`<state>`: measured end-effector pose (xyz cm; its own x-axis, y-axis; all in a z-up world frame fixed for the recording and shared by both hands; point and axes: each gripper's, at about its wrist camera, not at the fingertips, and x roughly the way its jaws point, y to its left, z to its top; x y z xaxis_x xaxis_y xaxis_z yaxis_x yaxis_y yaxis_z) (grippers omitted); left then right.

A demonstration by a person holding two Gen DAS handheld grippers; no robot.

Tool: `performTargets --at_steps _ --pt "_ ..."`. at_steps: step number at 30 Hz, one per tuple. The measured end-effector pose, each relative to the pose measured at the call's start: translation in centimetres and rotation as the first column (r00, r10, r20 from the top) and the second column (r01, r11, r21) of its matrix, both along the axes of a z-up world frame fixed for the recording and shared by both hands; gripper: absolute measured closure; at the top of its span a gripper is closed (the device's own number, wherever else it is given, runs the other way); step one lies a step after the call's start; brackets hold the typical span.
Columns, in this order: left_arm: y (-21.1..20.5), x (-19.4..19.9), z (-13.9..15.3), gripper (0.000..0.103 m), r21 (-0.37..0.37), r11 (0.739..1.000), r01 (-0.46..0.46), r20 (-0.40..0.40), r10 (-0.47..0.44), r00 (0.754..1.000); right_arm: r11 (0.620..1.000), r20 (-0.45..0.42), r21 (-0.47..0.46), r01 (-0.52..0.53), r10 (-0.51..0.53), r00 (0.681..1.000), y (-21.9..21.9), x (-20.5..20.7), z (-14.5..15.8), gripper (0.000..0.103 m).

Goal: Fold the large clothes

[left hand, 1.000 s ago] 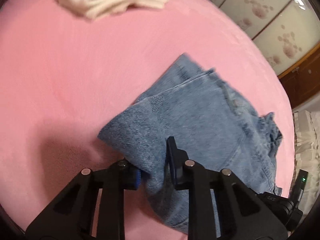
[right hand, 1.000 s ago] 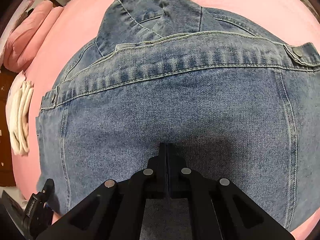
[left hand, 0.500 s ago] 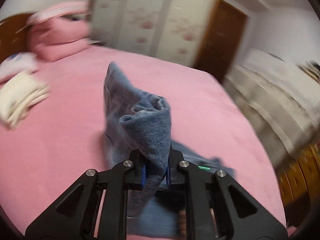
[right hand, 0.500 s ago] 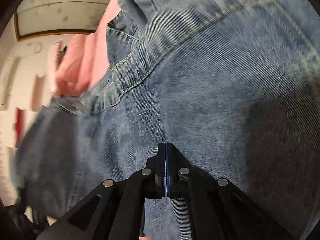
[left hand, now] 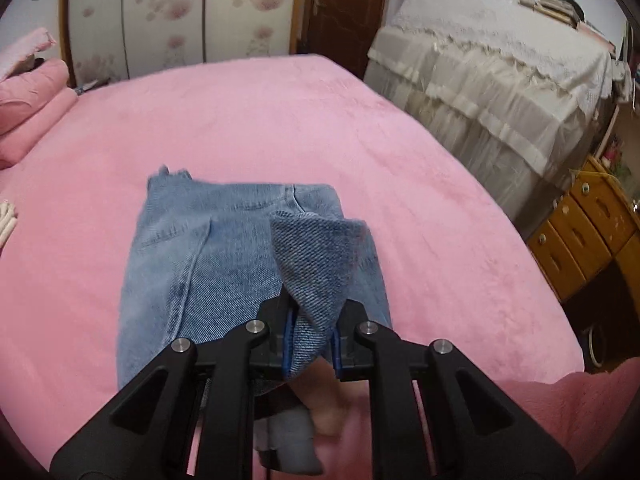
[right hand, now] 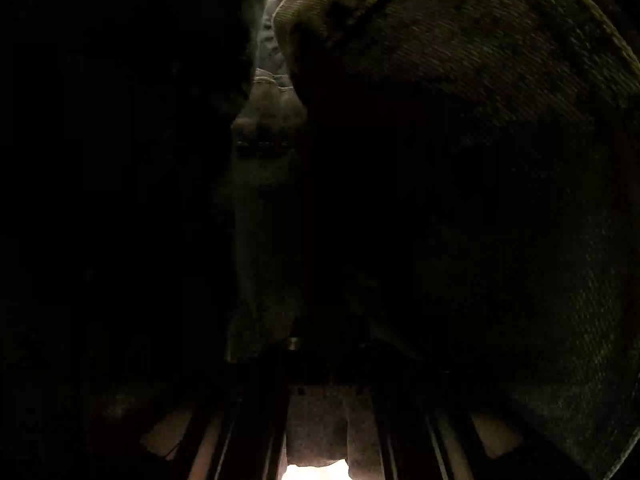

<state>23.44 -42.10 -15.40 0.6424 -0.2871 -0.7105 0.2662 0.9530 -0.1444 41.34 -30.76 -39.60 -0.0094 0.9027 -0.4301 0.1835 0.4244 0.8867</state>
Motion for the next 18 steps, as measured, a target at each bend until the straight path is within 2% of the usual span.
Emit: performTargets --at_steps 2,5,8,10,13,15,18 --pt "0.5 -0.1 0.5 0.092 -0.041 0.999 -0.012 0.010 0.013 1.000 0.997 -0.010 -0.058 -0.046 0.046 0.999 -0.8 0.7 1.0 0.103" --pt "0.6 -0.7 1.0 0.092 -0.044 0.999 -0.011 0.045 0.013 0.999 0.986 0.070 -0.146 -0.081 0.092 0.993 -4.4 2.9 3.5 0.103" --pt "-0.2 -1.1 0.3 0.092 -0.051 0.998 -0.027 0.067 0.030 0.997 0.976 0.146 -0.219 0.018 0.014 0.989 -10.8 5.9 6.4 0.103" --pt "-0.9 -1.1 -0.8 0.092 -0.070 0.997 -0.039 0.057 0.043 0.997 0.949 0.213 -0.293 0.113 -0.050 0.976 -15.9 7.4 9.2 0.103" --pt "-1.5 -0.8 -3.3 0.092 -0.085 0.996 -0.027 0.026 0.029 0.999 0.874 0.306 -0.446 0.193 -0.054 0.951 -21.9 7.5 12.9 0.102" --pt "-2.5 -1.3 -5.1 0.092 -0.072 0.997 -0.002 0.007 0.002 1.000 0.860 0.314 -0.457 0.228 -0.083 0.946 -25.2 6.6 14.2 0.102" --pt "-4.1 -2.9 -7.6 0.092 0.000 0.999 0.038 0.014 -0.038 0.999 0.848 0.305 -0.454 0.275 -0.142 0.942 -29.7 4.6 15.4 0.102"
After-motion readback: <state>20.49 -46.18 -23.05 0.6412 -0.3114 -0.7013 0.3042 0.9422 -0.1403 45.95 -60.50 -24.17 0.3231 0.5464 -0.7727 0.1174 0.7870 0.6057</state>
